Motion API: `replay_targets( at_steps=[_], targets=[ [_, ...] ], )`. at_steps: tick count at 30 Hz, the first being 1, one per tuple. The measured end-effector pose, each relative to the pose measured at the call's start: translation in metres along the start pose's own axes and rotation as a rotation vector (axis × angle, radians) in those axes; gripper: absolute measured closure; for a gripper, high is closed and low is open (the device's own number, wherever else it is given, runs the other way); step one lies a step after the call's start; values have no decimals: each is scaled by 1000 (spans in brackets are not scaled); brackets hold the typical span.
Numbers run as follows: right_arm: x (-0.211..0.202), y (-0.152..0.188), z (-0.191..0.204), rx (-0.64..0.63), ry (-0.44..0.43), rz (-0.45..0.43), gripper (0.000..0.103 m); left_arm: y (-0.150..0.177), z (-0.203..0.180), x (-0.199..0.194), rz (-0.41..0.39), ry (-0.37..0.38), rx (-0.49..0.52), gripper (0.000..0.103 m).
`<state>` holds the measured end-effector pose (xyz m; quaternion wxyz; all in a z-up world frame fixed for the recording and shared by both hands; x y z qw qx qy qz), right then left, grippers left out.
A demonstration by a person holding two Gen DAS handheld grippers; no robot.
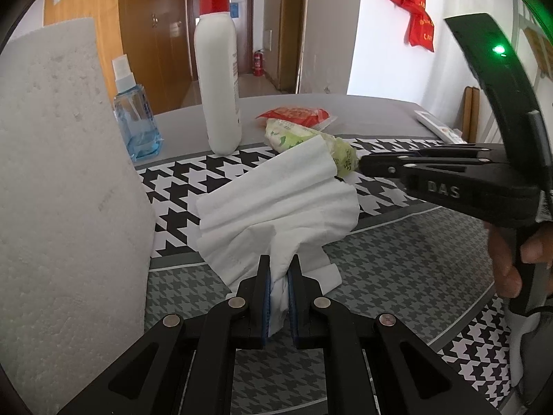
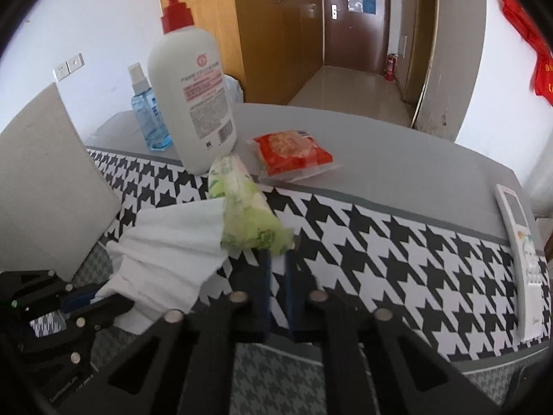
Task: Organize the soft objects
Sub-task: 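Grasp the green floral tissue pack with the right gripper while the left holds the towels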
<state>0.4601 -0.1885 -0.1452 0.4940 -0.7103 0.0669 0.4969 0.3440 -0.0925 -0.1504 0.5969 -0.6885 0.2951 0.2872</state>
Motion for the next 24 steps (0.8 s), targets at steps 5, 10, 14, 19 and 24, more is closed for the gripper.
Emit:
replay_targets(
  at_steps=[5,10,14,19,24],
  targets=[
    [-18,0,5,-26,9,-12,96,0,3,0,4,-3,-12,94],
    [-21,-13,14,-84,31,-24,69,0,-1,-2,7,17,-9,95],
    [-11,-27,15,-87,38,-35,47,-1,-1,-10,-14,37,-13,96],
    [-2,-35,12,-68,13,-24,47,4,-6,-26,-52,64,19,96],
    [10,-41,9,-61,-3,4,47,6,-8,-49,-104,130,26,96]
  ],
)
Point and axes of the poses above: each gripper's, at about its wrist camera, not at the fingertips, and x roughly the way its jaws point, z to its left, y to its underside, the point moved 7 cm from there along x, roughly the way its jaws point, and after that the axes turned 7 degrees about -x, right-handed, at the moved point
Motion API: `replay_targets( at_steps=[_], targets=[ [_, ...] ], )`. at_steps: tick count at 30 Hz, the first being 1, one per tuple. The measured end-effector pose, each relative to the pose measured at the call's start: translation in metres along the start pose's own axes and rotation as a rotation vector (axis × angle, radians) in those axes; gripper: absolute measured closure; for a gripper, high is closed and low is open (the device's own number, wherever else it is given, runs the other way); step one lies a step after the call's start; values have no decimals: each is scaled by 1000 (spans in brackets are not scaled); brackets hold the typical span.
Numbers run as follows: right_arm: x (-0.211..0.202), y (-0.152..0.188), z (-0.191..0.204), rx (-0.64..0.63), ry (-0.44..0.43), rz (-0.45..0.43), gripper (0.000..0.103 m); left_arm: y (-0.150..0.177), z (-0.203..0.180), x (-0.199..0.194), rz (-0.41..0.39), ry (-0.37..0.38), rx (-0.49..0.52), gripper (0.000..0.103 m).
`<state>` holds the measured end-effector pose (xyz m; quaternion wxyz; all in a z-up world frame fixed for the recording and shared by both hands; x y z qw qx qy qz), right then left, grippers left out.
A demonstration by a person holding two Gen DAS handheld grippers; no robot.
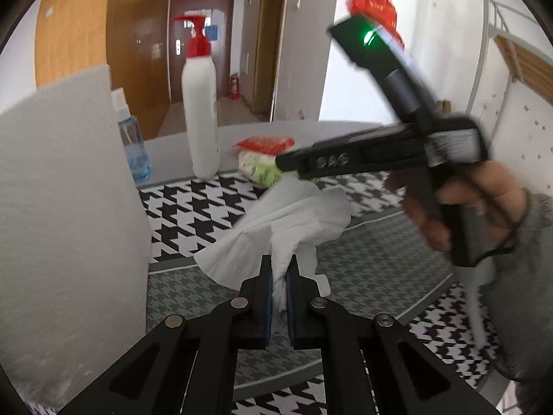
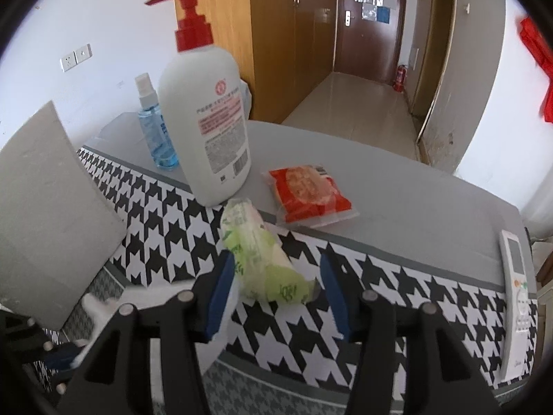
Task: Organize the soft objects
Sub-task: 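Grasp the green floral tissue pack with the right gripper while the left holds the towels, then lift the tissue pack with the right gripper while the left holds the paper towels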
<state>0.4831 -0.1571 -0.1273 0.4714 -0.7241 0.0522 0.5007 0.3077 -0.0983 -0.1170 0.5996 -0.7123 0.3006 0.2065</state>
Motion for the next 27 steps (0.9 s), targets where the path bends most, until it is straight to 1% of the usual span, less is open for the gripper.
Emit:
replay_targets(
  at_steps=[3,6,9,13,16,17,18,19,21,27],
  targets=[
    [10,0,4,-16,-14,23,47,2,2,-7,-15,10,1,97],
    [19,-1,7,-21,-7,40,47,6,2,-8,-6,18,5,96],
    [27,-1,10,-29,-5,56,47,10,2,-8,-5,12,7,96],
    [35,1,13,-38,3,75,47,9,12,-4,4,-3,-4,96],
    [39,3,12,-38,15,84,52,8,9,-6,7,-7,1,96],
    [40,3,12,-37,14,84,62,8,10,-5,10,-9,0,96],
    [40,3,13,-35,7,84,65,8,11,-3,15,-13,-3,96],
    [39,4,13,-34,3,82,65,8,13,-1,21,-18,-7,96],
    [38,5,14,-47,15,76,69,9,15,2,33,-27,-11,96],
    [18,14,14,-27,21,50,71,7,15,6,34,-31,-6,96]
  ],
)
Point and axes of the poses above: each gripper's, at about its wrist camera, not at the fingertips, and x roughly the way its jaws point, z to its left, y to its underside, the point moved 7 cm from there along x, roughly the way its jaws point, and after that the axes turned 7 degrees about -x, right-handed, at the moved point
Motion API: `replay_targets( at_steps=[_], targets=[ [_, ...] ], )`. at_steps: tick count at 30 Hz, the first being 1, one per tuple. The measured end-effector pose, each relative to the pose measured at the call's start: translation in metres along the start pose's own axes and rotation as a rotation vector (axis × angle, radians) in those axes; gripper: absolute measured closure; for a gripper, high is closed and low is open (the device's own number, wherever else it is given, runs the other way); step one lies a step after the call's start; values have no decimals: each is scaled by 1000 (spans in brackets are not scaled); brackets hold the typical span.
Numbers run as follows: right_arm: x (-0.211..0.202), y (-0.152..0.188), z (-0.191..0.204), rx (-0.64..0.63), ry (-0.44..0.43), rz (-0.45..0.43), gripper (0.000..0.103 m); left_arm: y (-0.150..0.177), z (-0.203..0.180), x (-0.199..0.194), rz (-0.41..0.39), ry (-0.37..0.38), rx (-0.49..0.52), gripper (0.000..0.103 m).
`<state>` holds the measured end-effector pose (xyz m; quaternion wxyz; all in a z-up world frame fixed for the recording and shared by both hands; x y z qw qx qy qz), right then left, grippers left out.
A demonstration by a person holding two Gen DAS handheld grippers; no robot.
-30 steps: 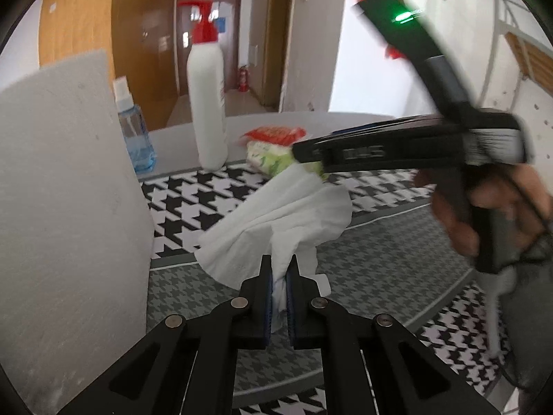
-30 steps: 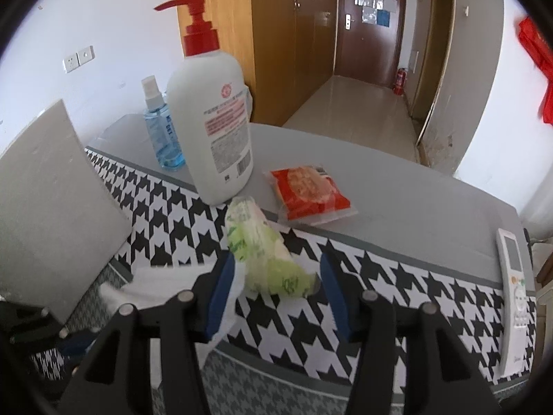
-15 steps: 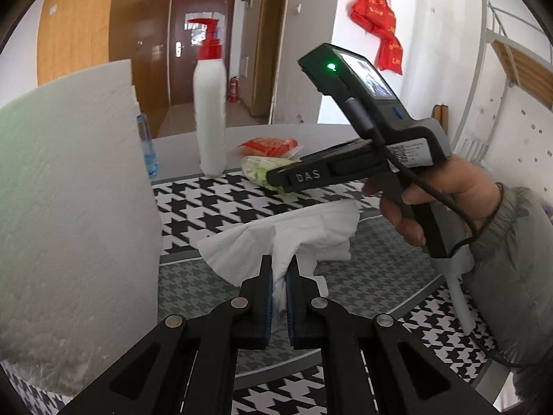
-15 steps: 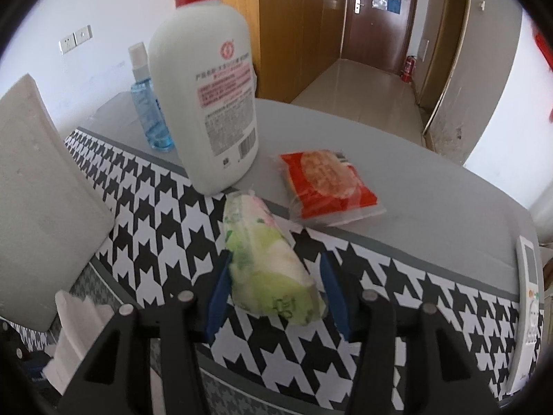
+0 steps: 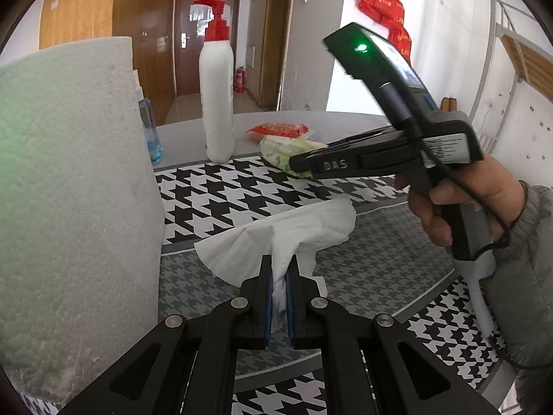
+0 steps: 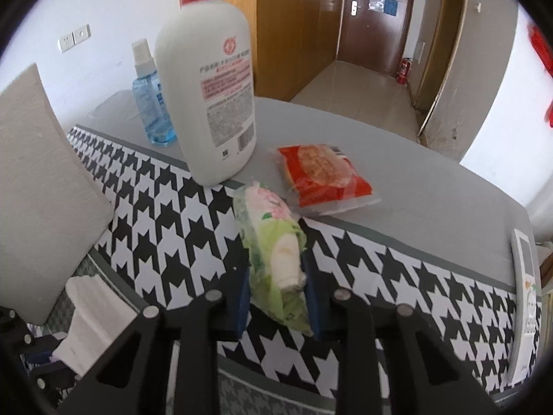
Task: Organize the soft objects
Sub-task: 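Lift the tissue pack with the right gripper while the left holds the paper towels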
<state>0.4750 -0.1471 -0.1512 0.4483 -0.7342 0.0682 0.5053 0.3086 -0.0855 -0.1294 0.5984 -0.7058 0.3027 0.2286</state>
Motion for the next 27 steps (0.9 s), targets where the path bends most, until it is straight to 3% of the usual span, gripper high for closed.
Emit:
replay_targets(
  at_steps=[13,27],
  targets=[
    [-42,1,-15,57,53,-74,71,-1,-10,-24,-69,43,14,96],
    [-105,29,-13,172,90,-158,71,-6,-22,-44,-110,67,47,96]
  ],
)
Point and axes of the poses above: each gripper's, at about its wrist camera, not at the fingertips, and x roughly the way its jaws point, z to its left, y to its underside, the point moved 7 cm from there along x, roughly the way its jaws point, and after that the axes turned 7 degrees about -x, right-handed, at the moved point
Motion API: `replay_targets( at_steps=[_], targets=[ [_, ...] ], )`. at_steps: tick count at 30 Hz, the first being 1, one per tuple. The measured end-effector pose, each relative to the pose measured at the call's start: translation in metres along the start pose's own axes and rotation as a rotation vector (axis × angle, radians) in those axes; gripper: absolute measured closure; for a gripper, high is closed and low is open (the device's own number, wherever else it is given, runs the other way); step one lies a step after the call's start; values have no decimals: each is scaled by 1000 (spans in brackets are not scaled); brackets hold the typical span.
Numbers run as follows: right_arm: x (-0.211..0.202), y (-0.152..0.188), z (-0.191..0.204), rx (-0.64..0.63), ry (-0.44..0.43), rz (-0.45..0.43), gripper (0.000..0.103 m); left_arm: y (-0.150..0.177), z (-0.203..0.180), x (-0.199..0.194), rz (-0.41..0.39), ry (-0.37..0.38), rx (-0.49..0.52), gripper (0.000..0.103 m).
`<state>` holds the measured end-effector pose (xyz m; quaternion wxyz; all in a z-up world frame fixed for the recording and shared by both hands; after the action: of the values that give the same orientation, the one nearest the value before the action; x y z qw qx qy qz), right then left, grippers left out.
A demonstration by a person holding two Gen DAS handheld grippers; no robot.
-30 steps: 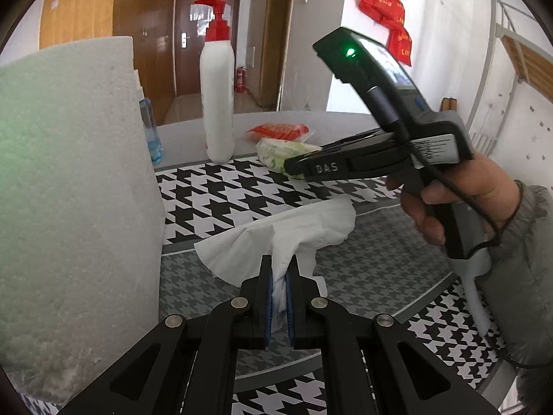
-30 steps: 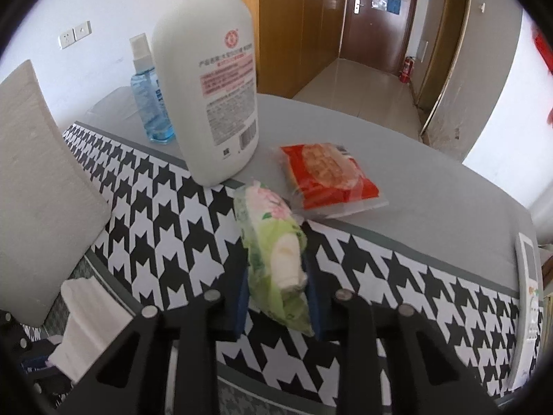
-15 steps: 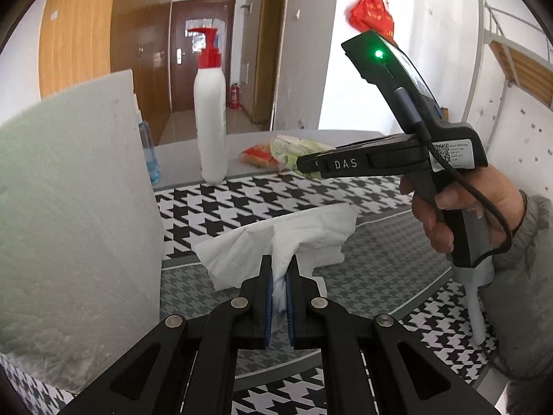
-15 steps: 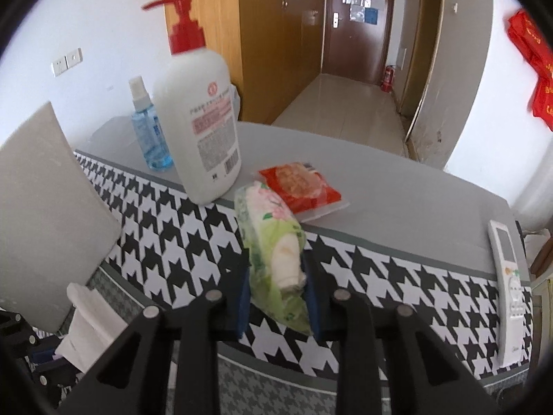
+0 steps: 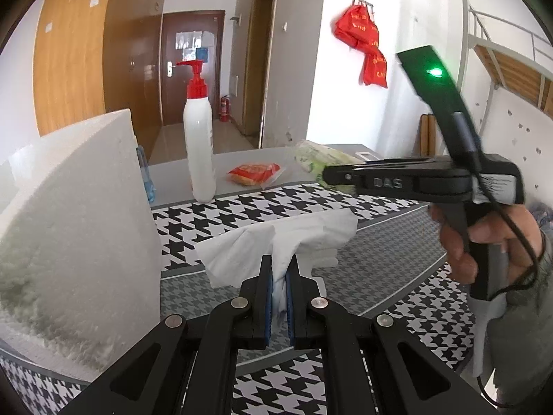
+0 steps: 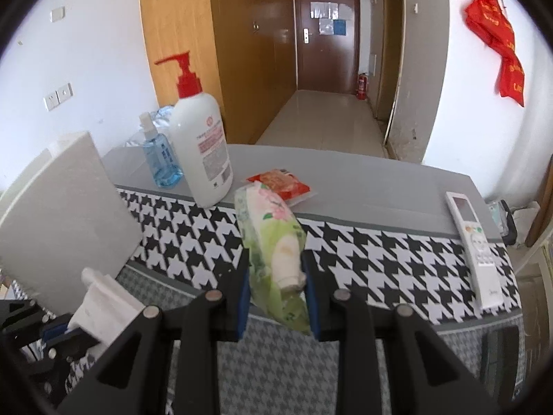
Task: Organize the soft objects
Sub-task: 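Lift the tissue pack with the right gripper while the left holds the paper towels, then carry the paper towels and tissue pack over the foam box with both grippers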
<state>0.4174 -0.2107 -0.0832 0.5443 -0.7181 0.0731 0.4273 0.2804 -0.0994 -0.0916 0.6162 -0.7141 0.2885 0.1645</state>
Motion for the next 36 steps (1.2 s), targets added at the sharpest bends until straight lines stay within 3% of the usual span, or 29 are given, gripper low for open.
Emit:
replay_targets(
  at_steps=[20,36],
  targets=[
    [-70,46,17,109,65,-117,71,6,-7,-25,-30,-7,39,96],
    [-113,52,38,180,114,-196,71,-9,-11,-61,-91,47,90,96]
  ],
)
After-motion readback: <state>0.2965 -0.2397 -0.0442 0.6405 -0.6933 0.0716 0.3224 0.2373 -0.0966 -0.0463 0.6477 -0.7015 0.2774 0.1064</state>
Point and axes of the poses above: each gripper's, at about its wrist camera, not at the fingertips, and x roughly the way its jaws point, z to its left, y to its underside, the point moved 7 cm from there along x, roughly the way its jaws point, and after that the axes turned 7 degrees about -x, right-handed, at the moved point
